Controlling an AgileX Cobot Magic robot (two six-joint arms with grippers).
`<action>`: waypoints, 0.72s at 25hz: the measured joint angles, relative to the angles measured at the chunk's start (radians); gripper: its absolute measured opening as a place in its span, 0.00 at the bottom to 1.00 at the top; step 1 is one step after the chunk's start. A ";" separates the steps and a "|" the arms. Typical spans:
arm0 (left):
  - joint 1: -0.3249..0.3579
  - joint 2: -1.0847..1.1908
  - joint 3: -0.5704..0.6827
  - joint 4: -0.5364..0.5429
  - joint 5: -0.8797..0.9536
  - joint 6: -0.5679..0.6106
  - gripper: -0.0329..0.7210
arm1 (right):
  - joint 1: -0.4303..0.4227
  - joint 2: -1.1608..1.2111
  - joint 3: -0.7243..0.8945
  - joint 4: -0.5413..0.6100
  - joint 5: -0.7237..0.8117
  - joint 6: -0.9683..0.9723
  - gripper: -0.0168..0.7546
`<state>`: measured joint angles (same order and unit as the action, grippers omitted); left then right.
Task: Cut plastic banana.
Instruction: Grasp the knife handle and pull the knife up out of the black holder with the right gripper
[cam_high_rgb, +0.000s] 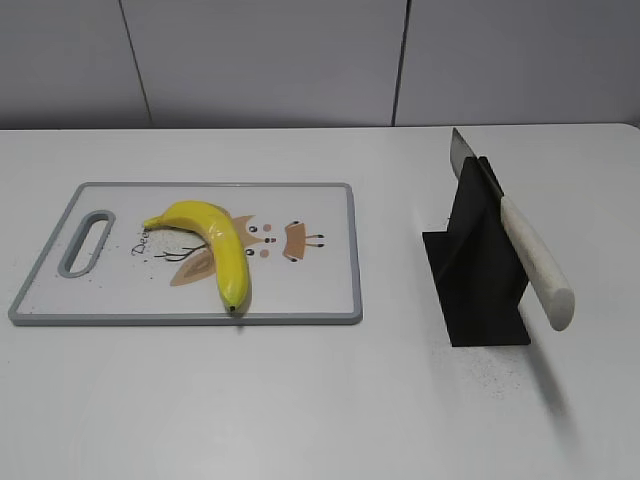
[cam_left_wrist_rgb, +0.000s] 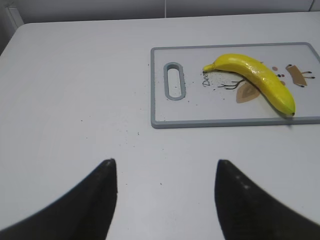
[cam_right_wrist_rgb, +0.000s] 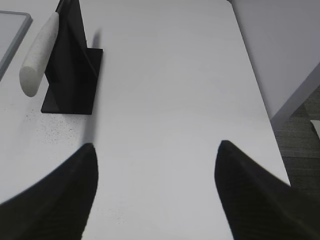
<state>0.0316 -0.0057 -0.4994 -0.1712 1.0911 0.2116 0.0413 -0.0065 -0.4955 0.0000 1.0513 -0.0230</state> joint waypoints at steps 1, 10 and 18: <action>0.000 0.000 0.000 0.000 0.000 0.000 0.82 | 0.000 0.000 0.000 0.000 0.000 0.000 0.74; 0.000 0.000 0.000 0.000 0.000 0.000 0.82 | 0.000 0.000 0.000 0.000 0.000 0.000 0.74; 0.000 0.000 0.000 0.001 0.000 0.000 0.82 | 0.000 0.000 0.000 0.000 0.000 0.000 0.74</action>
<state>0.0316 -0.0057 -0.4994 -0.1703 1.0911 0.2116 0.0413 -0.0065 -0.4955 0.0000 1.0513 -0.0230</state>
